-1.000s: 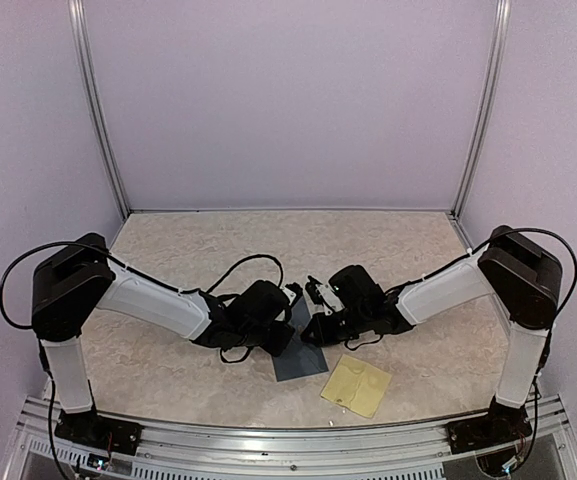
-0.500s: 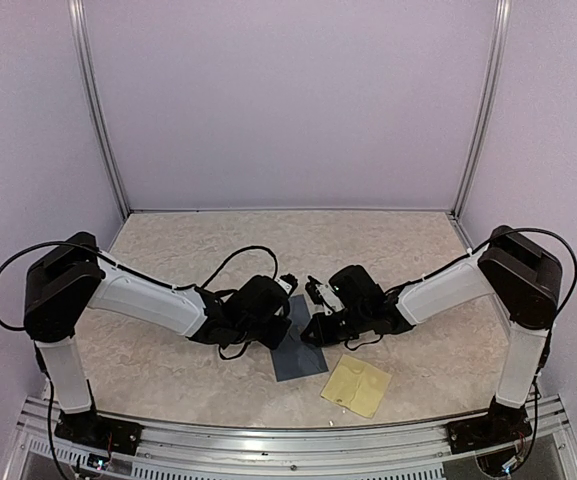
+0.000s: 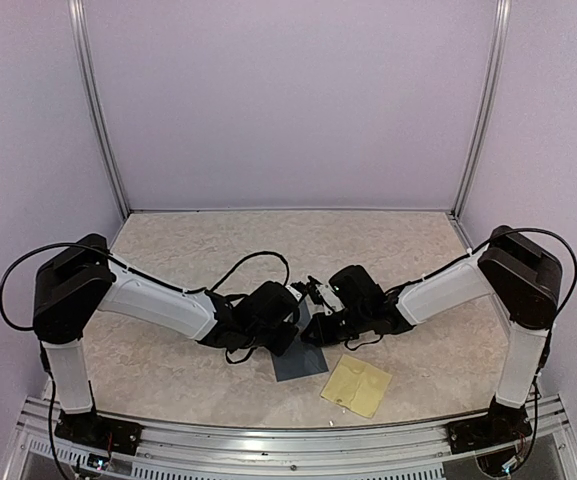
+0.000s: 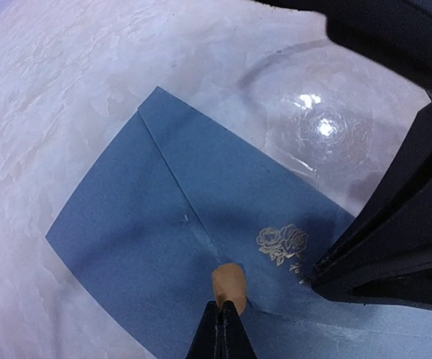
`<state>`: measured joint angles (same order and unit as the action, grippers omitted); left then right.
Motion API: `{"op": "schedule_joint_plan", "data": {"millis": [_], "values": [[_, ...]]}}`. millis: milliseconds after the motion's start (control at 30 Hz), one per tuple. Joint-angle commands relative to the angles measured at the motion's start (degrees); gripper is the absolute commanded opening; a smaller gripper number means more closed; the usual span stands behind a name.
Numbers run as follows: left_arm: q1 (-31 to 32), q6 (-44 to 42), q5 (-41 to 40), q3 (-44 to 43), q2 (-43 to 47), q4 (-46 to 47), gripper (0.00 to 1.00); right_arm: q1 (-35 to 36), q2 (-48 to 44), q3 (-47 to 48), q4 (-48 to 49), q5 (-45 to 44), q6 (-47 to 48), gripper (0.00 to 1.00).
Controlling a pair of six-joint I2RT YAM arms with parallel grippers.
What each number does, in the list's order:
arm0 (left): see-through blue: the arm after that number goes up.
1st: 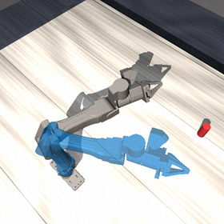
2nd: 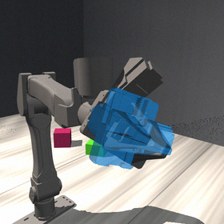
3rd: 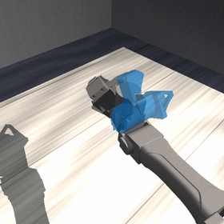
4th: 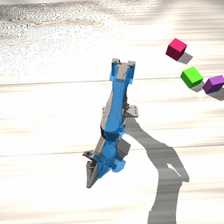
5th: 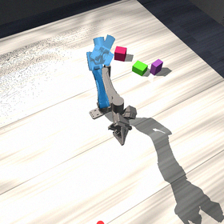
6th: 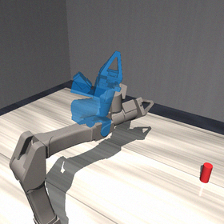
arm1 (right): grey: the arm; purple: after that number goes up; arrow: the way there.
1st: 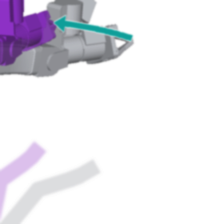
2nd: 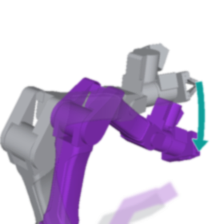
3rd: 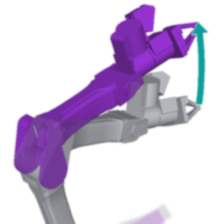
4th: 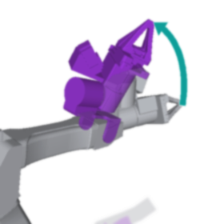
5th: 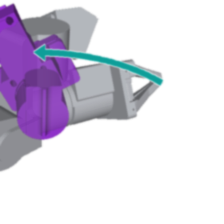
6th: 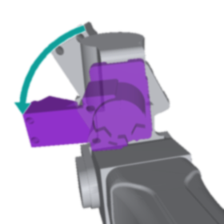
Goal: Place the letter into the envelope and seal it
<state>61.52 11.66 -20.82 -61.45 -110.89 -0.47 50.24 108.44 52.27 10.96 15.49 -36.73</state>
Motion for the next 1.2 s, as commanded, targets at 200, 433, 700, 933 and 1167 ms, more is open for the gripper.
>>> {"op": "schedule_joint_plan", "data": {"millis": [200, 433, 700, 933, 1167], "values": [[0.26, -0.58, -2.84, -0.16, -0.37, -1.77, 0.00, 0.47, 1.27, -1.43, -2.79, 0.24, -0.09, 0.04], [0.25, -1.34, -4.46, 1.05, 2.06, -1.03, 0.00, 0.49, 1.33, -1.39, -2.79, 0.29, -0.07, 0.04], [0.34, -2.13, -6.23, 0.85, 2.04, -1.84, 0.00, 0.47, 1.24, -1.62, -2.61, 0.43, -0.18, 0.04], [0.35, -3.49, -7.01, 0.34, 2.67, -1.90, 0.00, 0.48, 1.15, -1.88, -2.48, 0.39, -0.24, 0.04], [0.49, -4.76, -5.33, -0.88, 0.59, -3.18, 0.00, 0.52, 1.04, -1.95, -2.35, 0.47, -0.34, 0.04]]}}
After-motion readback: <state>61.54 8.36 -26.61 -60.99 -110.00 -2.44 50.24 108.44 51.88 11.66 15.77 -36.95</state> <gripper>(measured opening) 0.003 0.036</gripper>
